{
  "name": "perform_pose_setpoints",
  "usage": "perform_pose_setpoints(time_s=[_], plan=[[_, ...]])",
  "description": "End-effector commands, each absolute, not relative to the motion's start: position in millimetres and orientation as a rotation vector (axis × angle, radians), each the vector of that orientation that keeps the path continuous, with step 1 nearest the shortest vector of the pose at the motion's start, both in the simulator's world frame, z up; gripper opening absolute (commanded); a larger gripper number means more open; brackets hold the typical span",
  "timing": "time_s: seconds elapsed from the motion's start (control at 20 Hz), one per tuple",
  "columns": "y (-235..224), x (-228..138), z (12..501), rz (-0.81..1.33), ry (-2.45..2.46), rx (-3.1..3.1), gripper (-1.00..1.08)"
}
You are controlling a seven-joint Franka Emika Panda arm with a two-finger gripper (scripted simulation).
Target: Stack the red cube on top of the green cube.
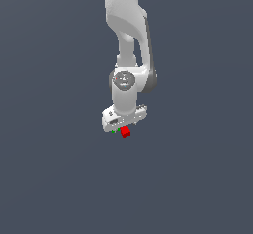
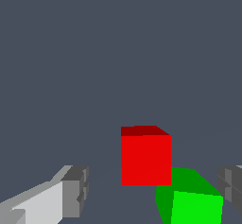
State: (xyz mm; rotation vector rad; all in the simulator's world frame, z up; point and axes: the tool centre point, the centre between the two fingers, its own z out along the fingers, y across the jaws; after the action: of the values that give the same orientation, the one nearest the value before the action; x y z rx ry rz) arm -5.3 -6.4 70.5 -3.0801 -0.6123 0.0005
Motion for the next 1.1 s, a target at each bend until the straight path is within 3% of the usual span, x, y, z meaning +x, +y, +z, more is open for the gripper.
perform_pose_setpoints(time_s=[0.0, 0.75, 0.8, 1.05], plan=[[-6.3, -5.4, 68.0, 0.000, -0.613, -3.080, 1.00], [-6.8, -5.3, 19.9, 0.000, -0.621, -3.080, 1.00], [-6.8, -5.3, 19.9, 0.000, -0.621, -3.080, -1.00], [-6.8, -5.3, 19.9, 0.000, -0.621, -3.080, -1.00]])
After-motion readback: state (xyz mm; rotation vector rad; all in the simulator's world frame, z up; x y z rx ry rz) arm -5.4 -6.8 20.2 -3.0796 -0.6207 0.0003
